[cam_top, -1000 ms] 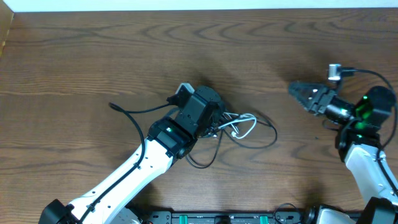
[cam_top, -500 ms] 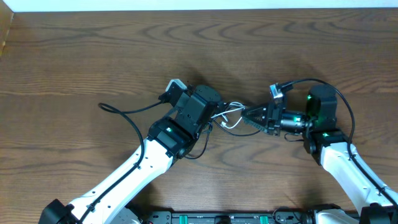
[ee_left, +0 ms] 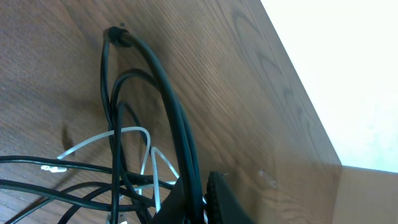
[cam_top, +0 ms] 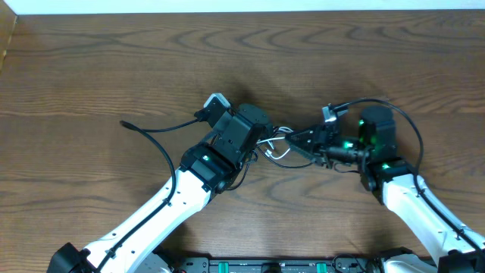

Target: Untangle cables

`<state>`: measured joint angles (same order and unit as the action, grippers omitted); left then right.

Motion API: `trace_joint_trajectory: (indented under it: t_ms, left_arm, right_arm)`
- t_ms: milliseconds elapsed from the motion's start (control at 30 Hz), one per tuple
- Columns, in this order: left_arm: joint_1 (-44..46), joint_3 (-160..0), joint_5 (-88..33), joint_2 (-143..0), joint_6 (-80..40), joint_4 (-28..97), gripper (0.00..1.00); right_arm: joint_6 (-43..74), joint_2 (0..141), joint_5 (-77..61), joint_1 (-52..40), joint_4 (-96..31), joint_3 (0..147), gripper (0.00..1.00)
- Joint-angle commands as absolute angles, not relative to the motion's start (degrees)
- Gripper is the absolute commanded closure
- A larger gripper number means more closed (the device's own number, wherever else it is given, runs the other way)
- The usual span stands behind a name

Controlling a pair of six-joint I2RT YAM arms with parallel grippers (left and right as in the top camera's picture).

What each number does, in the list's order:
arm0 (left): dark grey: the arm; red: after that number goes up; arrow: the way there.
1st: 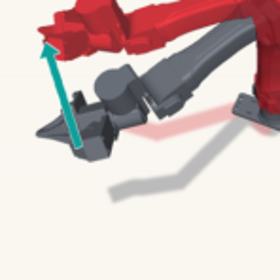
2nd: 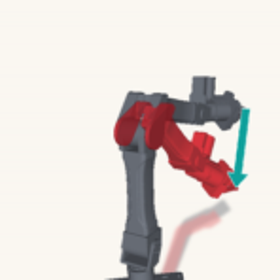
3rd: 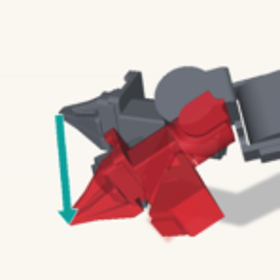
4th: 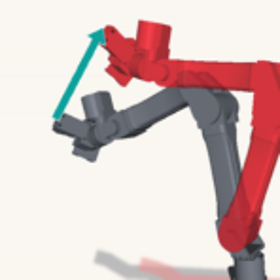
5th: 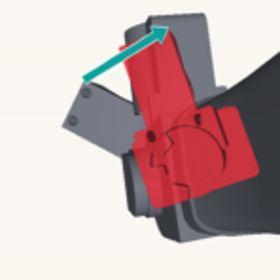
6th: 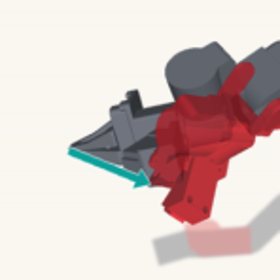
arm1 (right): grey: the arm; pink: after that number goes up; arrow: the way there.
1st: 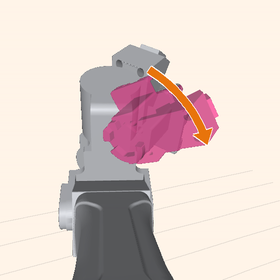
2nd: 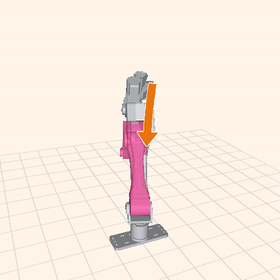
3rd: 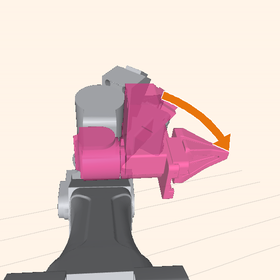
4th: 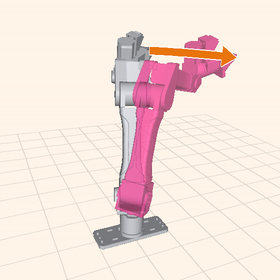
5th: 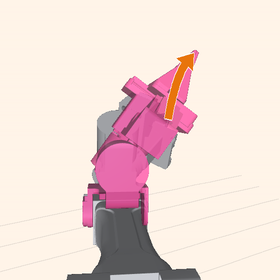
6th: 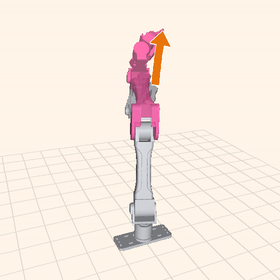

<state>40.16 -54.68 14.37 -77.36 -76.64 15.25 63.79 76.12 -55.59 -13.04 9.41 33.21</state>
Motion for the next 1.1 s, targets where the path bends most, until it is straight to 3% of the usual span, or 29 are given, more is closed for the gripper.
trace_joint_trajectory:
  t_ms: [0, 167, 300, 733, 967, 1000, 1067]
  left_arm:
    - [39.92, -55.24, 15.92, -77.14, -75.64, 15.16, 0.92]
    - [39.92, -55.24, 15.92, -77.14, -75.61, 15.16, 0.92]
    - [39.92, -55.24, 15.92, -77.14, -75.61, 15.18, 0.92]
    - [39.92, -55.24, 15.94, -77.14, -74.98, 16.03, 0.92]
    - [39.92, -55.24, 15.94, -77.14, -74.54, 16.36, 0.93]
    - [39.92, -55.24, 15.94, -77.14, -74.54, 16.4, 0.92]
    - [39.92, -55.24, 15.94, -77.14, -74.54, 16.47, 0.92]
  right_arm:
    - [73.19, 75.88, -48.36, -16.1, 9.96, 33.26, 0.68]
    - [76.31, 75.88, -46.0, -17.04, 12.64, 33.26, 0.7]
    - [77.82, 75.9, -45.21, -17.04, 12.62, 33.26, 0.99]
    - [74.81, 75.88, -49.36, -16.73, 12.99, 33.26, 0.99]
    - [74.54, 75.88, -57.45, -12.47, 25.67, 33.26, 0.99]
    - [74.81, 75.88, -58.13, -11.53, 26.04, 33.26, 0.96]
    - [75.24, 75.88, -59.48, -9.69, 25.87, 33.26, 0.73]
